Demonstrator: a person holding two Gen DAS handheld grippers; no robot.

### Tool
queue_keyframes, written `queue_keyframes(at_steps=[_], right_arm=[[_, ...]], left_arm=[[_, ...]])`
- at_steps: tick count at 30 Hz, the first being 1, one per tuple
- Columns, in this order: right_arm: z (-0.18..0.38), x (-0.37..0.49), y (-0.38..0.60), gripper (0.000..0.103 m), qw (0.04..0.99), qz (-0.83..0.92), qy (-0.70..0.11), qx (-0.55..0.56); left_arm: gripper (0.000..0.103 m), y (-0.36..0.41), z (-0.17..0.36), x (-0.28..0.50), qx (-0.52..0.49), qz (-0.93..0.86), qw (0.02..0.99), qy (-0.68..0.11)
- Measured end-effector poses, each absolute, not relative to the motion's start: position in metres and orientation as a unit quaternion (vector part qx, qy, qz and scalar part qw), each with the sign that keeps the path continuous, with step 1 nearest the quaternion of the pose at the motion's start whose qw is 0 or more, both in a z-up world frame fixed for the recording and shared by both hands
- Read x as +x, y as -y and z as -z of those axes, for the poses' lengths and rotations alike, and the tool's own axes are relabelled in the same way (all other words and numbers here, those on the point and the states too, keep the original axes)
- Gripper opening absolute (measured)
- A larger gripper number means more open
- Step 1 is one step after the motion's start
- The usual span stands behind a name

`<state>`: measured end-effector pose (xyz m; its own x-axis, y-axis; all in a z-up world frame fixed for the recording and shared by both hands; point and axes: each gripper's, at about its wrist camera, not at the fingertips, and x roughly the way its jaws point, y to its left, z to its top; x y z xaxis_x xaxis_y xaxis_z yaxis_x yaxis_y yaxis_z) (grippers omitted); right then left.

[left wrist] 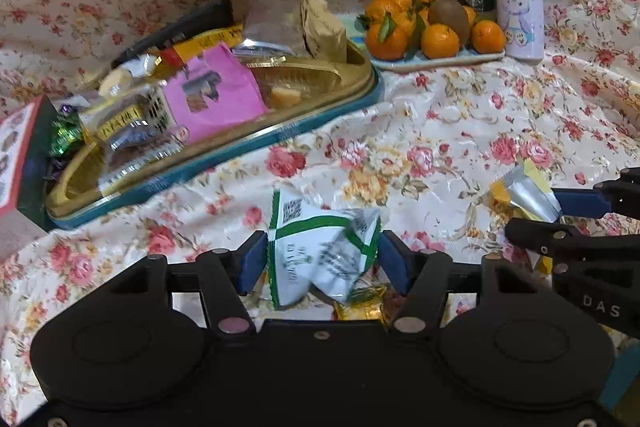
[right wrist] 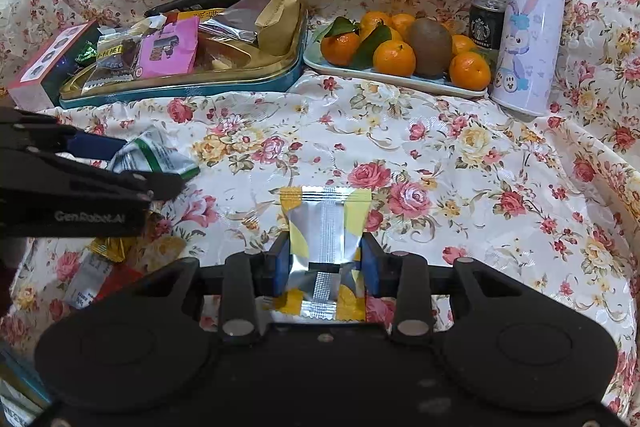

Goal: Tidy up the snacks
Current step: 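Lift the yellow-and-white packet with the right tool while the left grasps the green-white bag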

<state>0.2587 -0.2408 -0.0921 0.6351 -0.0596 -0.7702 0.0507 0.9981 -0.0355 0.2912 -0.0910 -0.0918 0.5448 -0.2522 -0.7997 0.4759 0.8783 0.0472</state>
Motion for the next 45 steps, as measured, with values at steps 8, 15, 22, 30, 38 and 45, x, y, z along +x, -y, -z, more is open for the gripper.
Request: queue_keyframes(at_steps=[8, 15, 22, 30, 38, 45], right_arm=[[0.092, 0.256, 0.241, 0.039, 0.905, 0.033, -0.424, 0.003], [0.093, 0.255, 0.24, 0.039, 0.907, 0.036, -0.42, 0.002], [0.092, 0.254, 0.24, 0.039, 0.907, 0.036, -0.419, 0.001], [0.092, 0.254, 0.24, 0.038, 0.906, 0.036, -0.421, -0.001], [0.092, 0.256, 0.239, 0.038, 0.904, 0.035, -0.426, -0.003], [0.092, 0.258, 0.239, 0.038, 0.902, 0.037, -0.429, -0.003]], left_arm=[[0.07, 0.087, 0.095, 0.297, 0.109, 0.209, 0.87, -0.432], [0.067, 0.087, 0.095, 0.297, 0.103, 0.205, 0.872, -0.433], [0.052, 0.086, 0.091, 0.298, 0.099, 0.204, 0.87, -0.437], [0.051, 0.083, 0.079, 0.287, 0.099, 0.202, 0.877, -0.425], [0.05, 0.076, 0.052, 0.275, 0.11, 0.183, 0.895, -0.392], [0.05, 0.055, 0.027, 0.256, 0.087, 0.145, 0.906, -0.388]])
